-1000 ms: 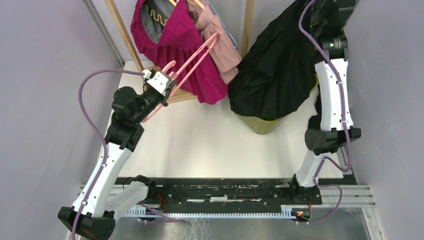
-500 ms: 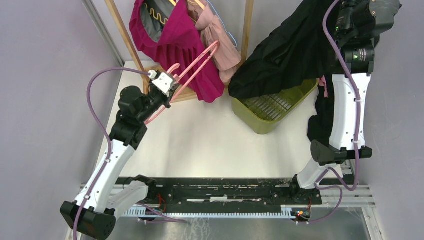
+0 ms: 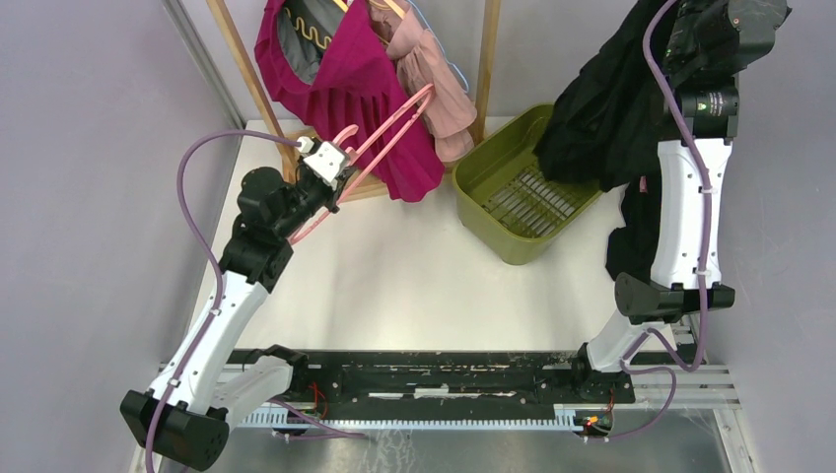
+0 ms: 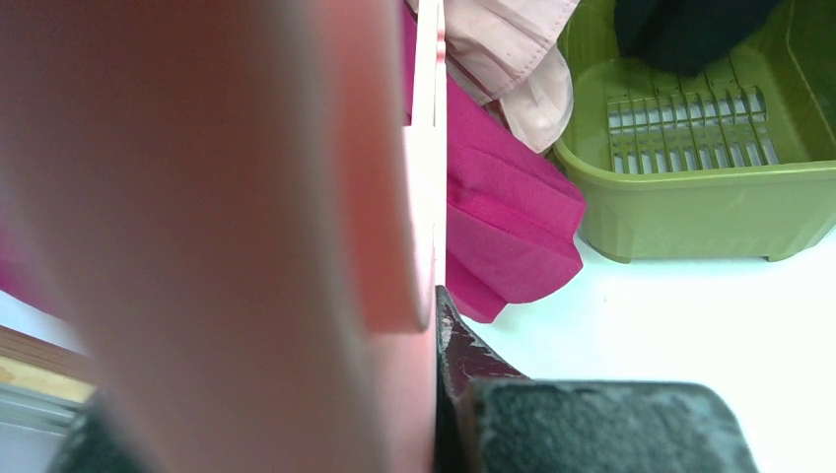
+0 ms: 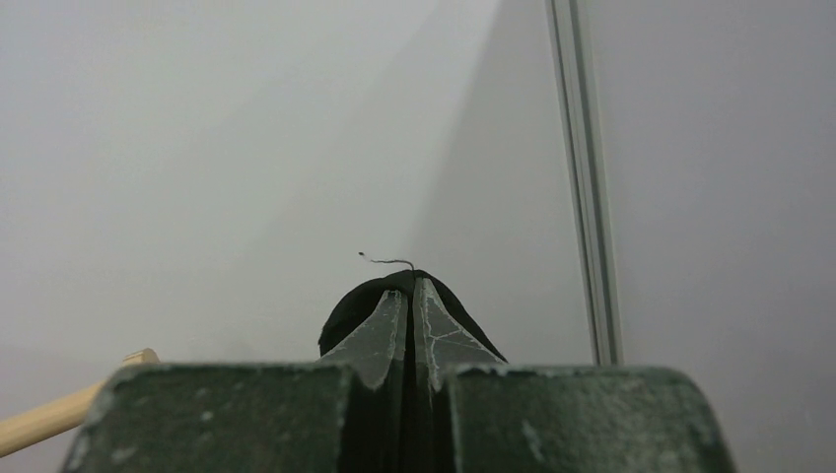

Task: Remove the skirt from the hanger
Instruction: Place the skirt in the bin.

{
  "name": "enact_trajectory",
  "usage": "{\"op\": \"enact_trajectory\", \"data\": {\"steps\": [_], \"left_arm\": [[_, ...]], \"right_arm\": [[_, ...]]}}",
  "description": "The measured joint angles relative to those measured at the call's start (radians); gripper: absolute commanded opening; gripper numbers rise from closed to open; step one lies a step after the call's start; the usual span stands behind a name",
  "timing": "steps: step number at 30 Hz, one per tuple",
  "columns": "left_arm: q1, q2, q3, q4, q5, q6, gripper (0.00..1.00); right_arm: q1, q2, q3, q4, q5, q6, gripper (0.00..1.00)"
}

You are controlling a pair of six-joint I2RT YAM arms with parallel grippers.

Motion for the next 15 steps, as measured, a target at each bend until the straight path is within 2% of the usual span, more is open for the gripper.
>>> {"op": "enact_trajectory", "data": {"steps": [4,15], "left_arm": [[0.000,0.000,0.000,0.001,0.002,0.000,0.03],[0.000,0.000,0.000,0.004,0.002,-0.001,0.03]], "right_arm": [[-0.002,0.000,-0.014,0.000,-0.034,0.043,0.01],[0.025,0.068,-0.151,-0.014,-0.259,0.237,0.01]]}}
